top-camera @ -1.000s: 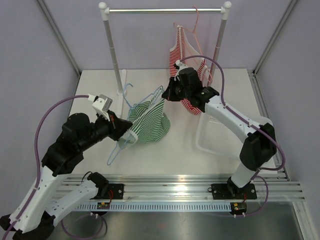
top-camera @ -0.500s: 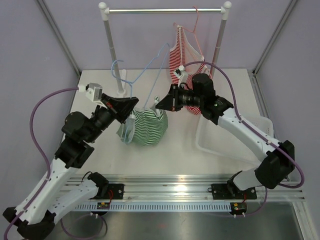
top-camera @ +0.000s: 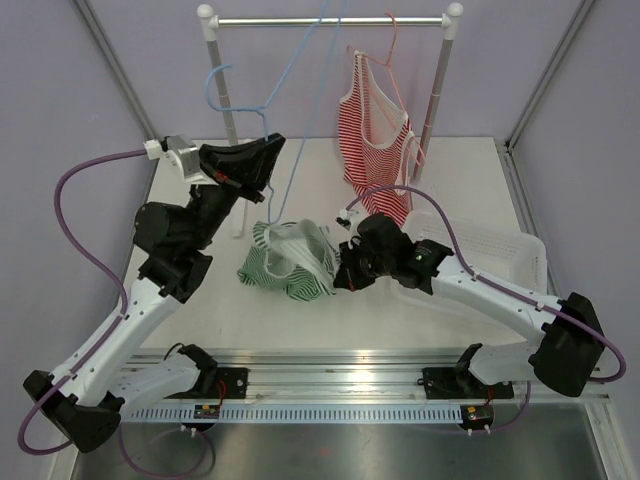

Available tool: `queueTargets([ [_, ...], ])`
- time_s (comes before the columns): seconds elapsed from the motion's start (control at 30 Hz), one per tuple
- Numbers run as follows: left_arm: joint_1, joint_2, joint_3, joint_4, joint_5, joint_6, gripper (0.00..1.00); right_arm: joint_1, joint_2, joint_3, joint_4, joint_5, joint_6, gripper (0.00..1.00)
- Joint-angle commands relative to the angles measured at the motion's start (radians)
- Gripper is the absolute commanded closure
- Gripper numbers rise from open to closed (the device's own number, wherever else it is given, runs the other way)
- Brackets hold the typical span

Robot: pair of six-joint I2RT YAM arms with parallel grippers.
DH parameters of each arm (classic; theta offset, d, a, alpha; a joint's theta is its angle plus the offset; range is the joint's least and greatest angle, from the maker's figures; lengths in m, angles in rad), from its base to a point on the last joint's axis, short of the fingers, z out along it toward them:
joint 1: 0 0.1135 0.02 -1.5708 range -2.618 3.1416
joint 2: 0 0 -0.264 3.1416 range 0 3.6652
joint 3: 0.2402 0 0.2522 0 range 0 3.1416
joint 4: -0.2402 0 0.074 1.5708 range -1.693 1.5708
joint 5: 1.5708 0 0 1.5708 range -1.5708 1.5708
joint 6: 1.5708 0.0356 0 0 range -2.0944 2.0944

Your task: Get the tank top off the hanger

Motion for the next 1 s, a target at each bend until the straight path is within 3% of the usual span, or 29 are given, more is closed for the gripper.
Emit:
queueTargets([
  [0.0, -0.004, 0.000, 0.076, 0.216, -0.096, 0.091, 0.99, -0.001, -0.033, -0.054, -0.056, 0.218, 0.012, 1.00],
  [0.07, -0.002, 0.003, 0.050, 0.258, -0.113, 0.098, 0.99, -0.002, -0.038, -0.052, -0.082, 0.277, 0.021, 1.00],
  [0.17, -0.004, 0.000, 0.074, 0.197, -0.102, 0.098, 1.00, -0.002, -0.053, -0.045, -0.106, 0.321, 0.031, 1.00],
  [0.4, -0.004, -0.065, 0.202, -0.477, -0.324, 0.043, 1.00, -0.001, -0.148, 0.003, -0.047, 0.186, 0.037, 1.00],
  [0.43, -0.004, -0.101, 0.190, -0.536, -0.349, 0.035, 1.00, -0.001, -0.148, 0.011, -0.027, 0.129, 0.034, 0.91],
  [0.5, -0.004, -0.129, 0.159, -0.653, -0.410, 0.014, 1.00, -0.001, -0.130, 0.049, 0.004, 0.077, 0.011, 0.21],
  [0.53, -0.004, -0.141, 0.160, -0.696, -0.421, 0.006, 1.00, -0.001, -0.101, 0.069, -0.005, 0.089, 0.006, 0.01],
  [0.67, -0.004, -0.082, 0.232, -0.903, -0.421, -0.021, 1.00, -0.001, -0.070, 0.182, -0.105, 0.286, -0.020, 0.01],
  [0.77, -0.004, 0.017, 0.355, -1.102, -0.420, -0.035, 1.00, -0.001, -0.070, 0.259, -0.209, 0.422, -0.026, 0.01],
  [0.83, -0.002, 0.071, 0.448, -1.142, -0.427, -0.017, 1.00, -0.001, -0.071, 0.297, -0.269, 0.474, -0.029, 0.00],
  [0.97, 0.011, 0.232, 0.668, -1.237, -0.447, 0.034, 1.00, -0.002, -0.119, 0.272, -0.257, 0.413, -0.032, 0.00],
])
